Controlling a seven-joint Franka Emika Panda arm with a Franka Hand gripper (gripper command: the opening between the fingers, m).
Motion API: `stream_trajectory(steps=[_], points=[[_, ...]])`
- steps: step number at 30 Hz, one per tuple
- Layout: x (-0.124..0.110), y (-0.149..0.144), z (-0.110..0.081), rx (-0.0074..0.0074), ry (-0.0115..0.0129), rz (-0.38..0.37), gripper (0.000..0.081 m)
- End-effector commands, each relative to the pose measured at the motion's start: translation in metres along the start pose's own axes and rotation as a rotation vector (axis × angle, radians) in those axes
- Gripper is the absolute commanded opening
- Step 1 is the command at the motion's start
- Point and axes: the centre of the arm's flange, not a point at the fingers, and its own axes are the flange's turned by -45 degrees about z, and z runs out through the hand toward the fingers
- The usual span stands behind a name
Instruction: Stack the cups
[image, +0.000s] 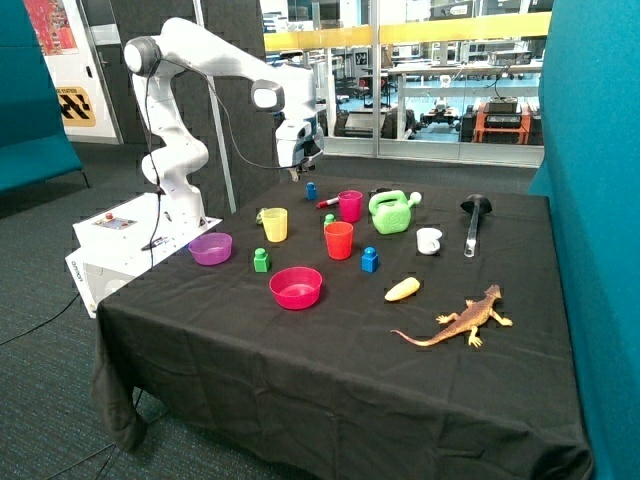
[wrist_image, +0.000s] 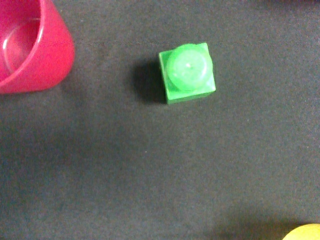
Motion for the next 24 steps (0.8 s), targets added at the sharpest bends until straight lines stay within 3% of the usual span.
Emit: stream_trajectory(steps=[1,3,4,5,6,8,24], points=[[0.001,-0.001,-0.002,-0.0051,-0.007,-0.236,0.0808],[0.001,-0.003,-0.002,-0.005,-0.0071,-0.246,0.0808],[0.001,-0.003,-0.002,-0.005,-0.0071,-0.25,0.0723],[0.001,-0.005,-0.002,-0.005,-0.0071,-0.256,0.0513],[0.002,-0.006,-0.002,-0.005,-0.0071,-0.258,0.0408],[0.003,-0.009,-0.002,-0.005,-0.0071,-0.265,0.0329],[0.022,-0.029,0.004,-0.0049,-0.0072,-0.291,0.0298]])
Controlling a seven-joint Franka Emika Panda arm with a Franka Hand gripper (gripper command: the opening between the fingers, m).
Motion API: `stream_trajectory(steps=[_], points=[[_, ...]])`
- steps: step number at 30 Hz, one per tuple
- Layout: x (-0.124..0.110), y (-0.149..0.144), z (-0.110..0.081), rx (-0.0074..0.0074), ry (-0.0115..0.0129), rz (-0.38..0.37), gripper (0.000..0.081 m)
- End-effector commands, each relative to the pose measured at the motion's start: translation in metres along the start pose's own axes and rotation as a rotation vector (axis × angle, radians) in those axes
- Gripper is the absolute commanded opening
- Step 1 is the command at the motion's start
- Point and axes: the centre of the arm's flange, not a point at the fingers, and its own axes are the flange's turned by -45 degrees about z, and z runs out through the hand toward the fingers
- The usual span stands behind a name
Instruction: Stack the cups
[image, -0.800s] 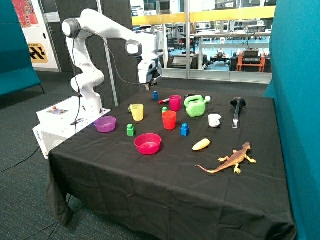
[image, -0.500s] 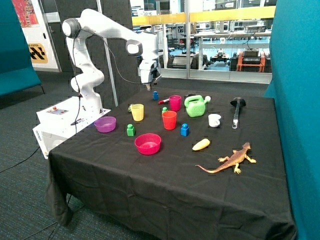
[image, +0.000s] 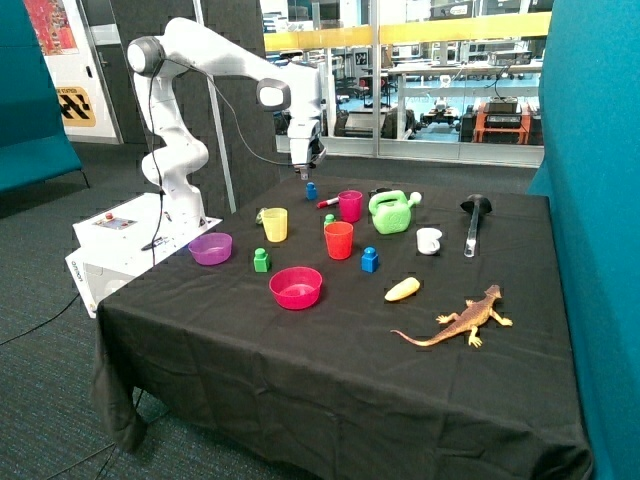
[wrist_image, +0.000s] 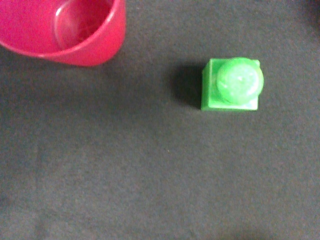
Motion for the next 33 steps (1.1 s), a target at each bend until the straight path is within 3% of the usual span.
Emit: stream_trajectory(steps=[1,20,27,33], points=[[0.018,-0.01,0.006,-0.0013,-0.0006,-0.04,0.0298],[0.06,-0.039,0.032,-0.0013,-0.0006,-0.083,0.0298],[0.071,-0.041,0.042,-0.0013,-0.0006,-0.088,0.0368],[0.087,-0.045,0.056,-0.0013,-0.0006,-0.086,0.0375]])
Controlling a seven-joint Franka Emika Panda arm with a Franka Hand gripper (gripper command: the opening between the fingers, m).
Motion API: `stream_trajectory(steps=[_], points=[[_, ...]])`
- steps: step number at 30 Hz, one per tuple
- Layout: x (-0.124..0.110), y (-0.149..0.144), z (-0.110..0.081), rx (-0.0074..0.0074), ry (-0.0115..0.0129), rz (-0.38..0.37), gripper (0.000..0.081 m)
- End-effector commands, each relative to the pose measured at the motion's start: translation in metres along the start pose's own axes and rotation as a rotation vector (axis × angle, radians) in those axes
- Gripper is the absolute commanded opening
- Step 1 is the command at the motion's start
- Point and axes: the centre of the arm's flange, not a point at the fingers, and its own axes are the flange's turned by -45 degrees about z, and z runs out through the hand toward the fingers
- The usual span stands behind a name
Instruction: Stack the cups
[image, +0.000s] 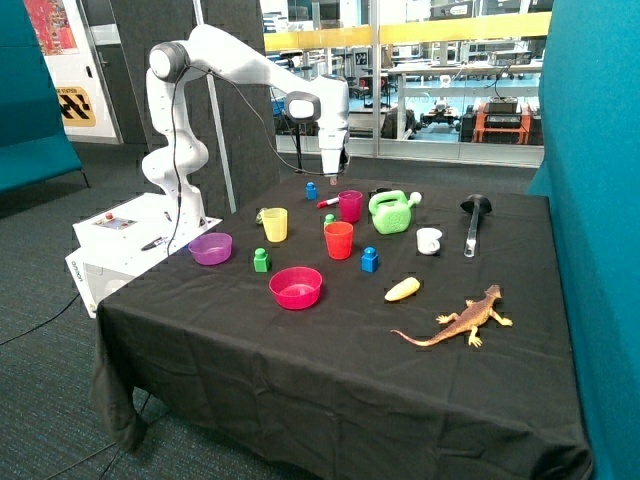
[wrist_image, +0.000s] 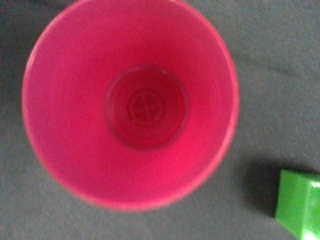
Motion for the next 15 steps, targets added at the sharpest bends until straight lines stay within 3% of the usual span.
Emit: stream_trajectory(steps=[1,7,15], points=[[0.022,-0.005,0.018,-0.0082,-0.0013,-0.005,0.038],[0.037,-0.008,0.028,-0.0082,-0.0013,-0.017,0.0389],[0.036,-0.018,0.041,-0.0082,-0.0014,-0.042,0.0389]])
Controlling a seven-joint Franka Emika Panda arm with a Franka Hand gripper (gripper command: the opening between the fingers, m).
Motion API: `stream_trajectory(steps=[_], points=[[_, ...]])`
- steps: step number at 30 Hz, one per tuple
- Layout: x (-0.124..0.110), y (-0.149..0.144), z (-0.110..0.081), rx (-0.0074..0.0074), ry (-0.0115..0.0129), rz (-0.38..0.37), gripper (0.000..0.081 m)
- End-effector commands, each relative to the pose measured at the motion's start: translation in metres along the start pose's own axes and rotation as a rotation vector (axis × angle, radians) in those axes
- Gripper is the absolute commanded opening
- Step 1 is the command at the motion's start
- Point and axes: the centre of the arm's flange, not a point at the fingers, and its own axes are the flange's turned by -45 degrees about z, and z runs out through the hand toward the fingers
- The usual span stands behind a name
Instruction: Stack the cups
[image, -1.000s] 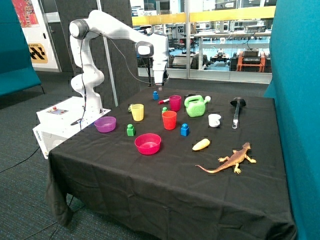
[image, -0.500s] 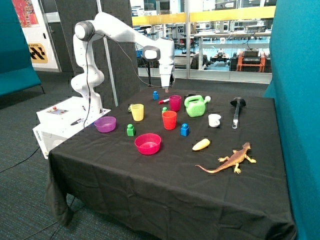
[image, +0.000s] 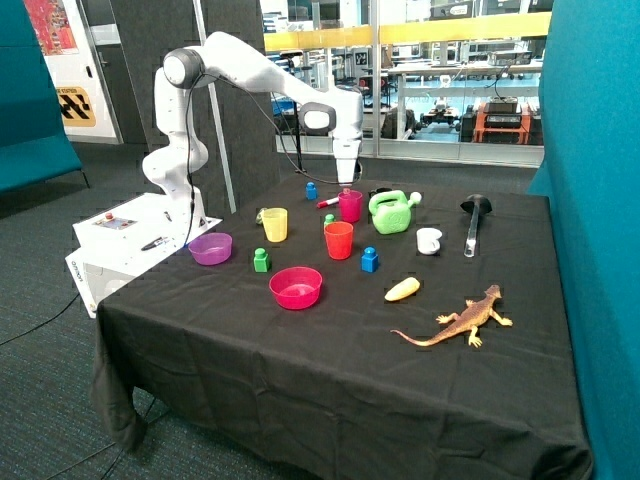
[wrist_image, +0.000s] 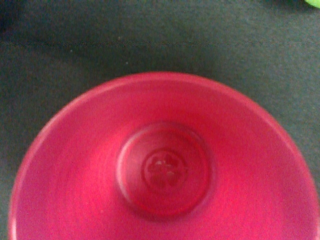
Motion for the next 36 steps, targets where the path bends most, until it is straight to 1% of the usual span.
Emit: stream_trajectory(steps=[1,11,13,26,36], points=[[0.001,-0.008,0.014,-0.0011,0.002,-0.015,0.0385],[-0.005,-0.008,0.027,-0.0011,0.002,-0.015,0.0373],[-0.003,-0.007,0.027,-0.0011,0.002,-0.03,0.0373],[0.007,-0.003,0.022,-0.0011,0.002,-0.049,0.0372],[0.004,0.002,0.036,-0.0011,0.002,-0.031,0.0366]])
